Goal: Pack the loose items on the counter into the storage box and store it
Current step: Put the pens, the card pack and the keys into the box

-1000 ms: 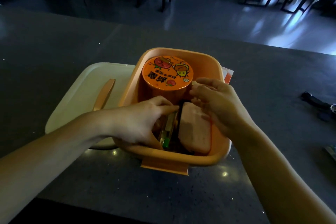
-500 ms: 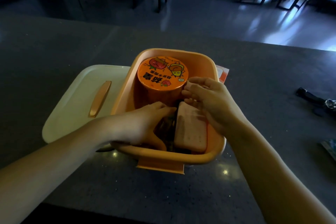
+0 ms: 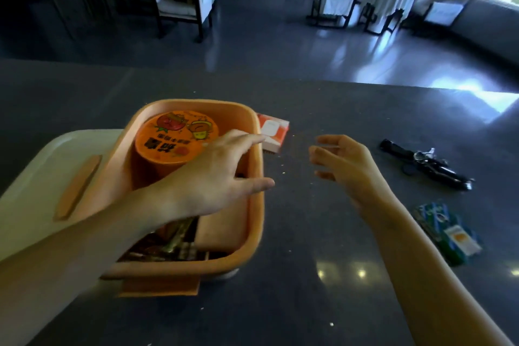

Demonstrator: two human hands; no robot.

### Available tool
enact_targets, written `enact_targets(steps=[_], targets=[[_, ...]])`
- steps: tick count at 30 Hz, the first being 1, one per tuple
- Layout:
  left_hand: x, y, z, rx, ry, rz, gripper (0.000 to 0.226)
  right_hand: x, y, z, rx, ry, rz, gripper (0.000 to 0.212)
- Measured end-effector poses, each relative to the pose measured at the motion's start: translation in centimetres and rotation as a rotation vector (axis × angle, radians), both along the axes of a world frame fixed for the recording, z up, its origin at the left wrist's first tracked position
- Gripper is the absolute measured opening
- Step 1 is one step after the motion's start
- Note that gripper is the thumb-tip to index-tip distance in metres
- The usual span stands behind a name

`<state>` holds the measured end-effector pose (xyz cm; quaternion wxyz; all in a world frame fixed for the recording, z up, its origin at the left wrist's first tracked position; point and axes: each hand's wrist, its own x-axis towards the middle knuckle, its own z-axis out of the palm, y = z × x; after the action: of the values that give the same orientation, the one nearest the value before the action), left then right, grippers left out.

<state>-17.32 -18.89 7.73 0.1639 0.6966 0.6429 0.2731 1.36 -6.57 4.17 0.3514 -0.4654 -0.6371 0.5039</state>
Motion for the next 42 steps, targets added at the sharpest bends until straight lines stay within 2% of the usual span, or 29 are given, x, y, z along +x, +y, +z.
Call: enact_targets(steps=[5, 10, 14, 17, 20, 26, 30, 33, 36, 42], targets=[[8.1, 4.1, -0.2, 0.046, 0.018, -0.062, 0.077, 7.8, 4.7, -1.5, 0.009, -0.071, -0.04, 0.022], [18.0, 8.9, -3.8, 0.001, 0.016, -0.086, 0.083, 18.0, 9.6, -2.6, 0.037, -0.152, -0.077, 0.022], [25.0, 11.6, -8.1, -0.208, -0.028, -0.139, 0.106, 25.7, 12.9, -3.8, 0.025, -0.256, -0.125, 0.024], [28.8, 13.0, -11.3, -0.354, 0.042, -0.159, 0.117, 29.3, 14.7, -5.0, -0.009, -0.281, -0.155, 0.025], [31.6, 14.5, -13.1, -0.38, 0.136, -0.159, 0.12, 31.3, 16.1, -6.1, -0.018, -0.297, -0.169, 0.023], [32.5, 16.9, -13.6, -0.383, 0.179, -0.054, 0.112, 32.4, 18.4, -7.4, 0.028, -0.34, -0.158, 0.028], [31.2, 17.6, -12.4, -0.354, 0.15, -0.008, 0.112, 31.5, 19.9, -7.7, 0.185, -0.625, -0.026, 0.054], [29.5, 17.9, -11.3, -0.312, 0.162, 0.028, 0.11, 29.7, 20.7, -8.1, 0.216, -0.733, 0.07, 0.069], [28.0, 17.9, -10.6, -0.292, 0.161, 0.08, 0.109, 27.8, 21.2, -9.0, 0.206, -0.748, 0.121, 0.076], [26.2, 17.6, -10.4, -0.31, 0.164, 0.13, 0.108, 26.2, 22.1, -10.2, 0.251, -0.772, 0.018, 0.084]])
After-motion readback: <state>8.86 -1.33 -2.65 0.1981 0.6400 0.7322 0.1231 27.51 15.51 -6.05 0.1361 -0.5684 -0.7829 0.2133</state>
